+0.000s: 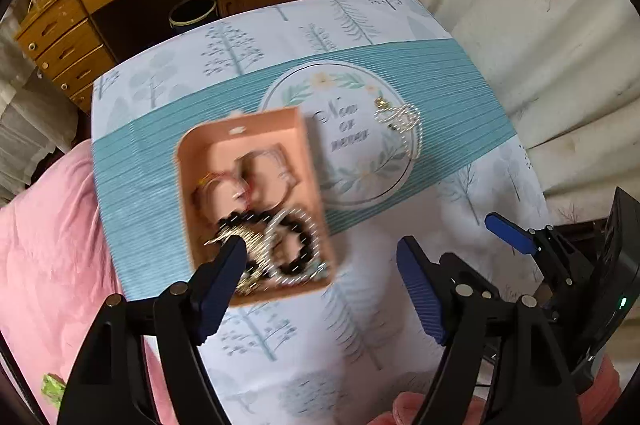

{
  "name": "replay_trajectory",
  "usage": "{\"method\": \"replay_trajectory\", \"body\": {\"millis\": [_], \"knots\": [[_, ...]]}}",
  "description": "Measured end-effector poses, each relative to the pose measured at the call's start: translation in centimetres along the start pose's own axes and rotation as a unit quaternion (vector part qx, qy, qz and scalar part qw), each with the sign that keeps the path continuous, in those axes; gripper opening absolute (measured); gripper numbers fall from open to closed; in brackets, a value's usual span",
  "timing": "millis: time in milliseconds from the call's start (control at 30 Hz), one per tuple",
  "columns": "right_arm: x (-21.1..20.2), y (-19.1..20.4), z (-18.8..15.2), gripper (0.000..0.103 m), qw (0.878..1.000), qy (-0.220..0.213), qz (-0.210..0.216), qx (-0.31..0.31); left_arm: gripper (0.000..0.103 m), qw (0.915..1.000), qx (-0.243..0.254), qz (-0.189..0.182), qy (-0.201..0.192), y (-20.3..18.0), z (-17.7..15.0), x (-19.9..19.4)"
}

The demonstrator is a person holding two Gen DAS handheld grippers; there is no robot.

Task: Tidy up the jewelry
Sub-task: 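Move the left gripper to the gold pendant while the right reaches the pearl strand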

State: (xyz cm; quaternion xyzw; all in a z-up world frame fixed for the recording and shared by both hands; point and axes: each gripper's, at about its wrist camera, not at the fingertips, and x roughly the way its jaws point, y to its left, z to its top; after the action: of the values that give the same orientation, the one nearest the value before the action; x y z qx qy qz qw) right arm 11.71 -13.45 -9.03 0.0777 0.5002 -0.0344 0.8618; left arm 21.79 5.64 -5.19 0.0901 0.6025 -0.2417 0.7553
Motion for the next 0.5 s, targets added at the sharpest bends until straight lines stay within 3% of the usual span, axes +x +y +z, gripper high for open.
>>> {"method": "replay_trajectory", "body": {"millis": [233, 500], "knots": [[1.7, -4.5, 1.4, 0.074, 0.995, 0.004, 0.005, -0.103, 0.082, 0.9990, -0.028, 0.015, 0.031, -4.1, 4.4, 3.8], [5.4, -6.9, 3.0, 0.077, 0.963, -0.014, 0.034, -0.267, 0.082, 0.9967, -0.051, 0.028, 0.056, -6.9, 9.8, 9.5]]}}
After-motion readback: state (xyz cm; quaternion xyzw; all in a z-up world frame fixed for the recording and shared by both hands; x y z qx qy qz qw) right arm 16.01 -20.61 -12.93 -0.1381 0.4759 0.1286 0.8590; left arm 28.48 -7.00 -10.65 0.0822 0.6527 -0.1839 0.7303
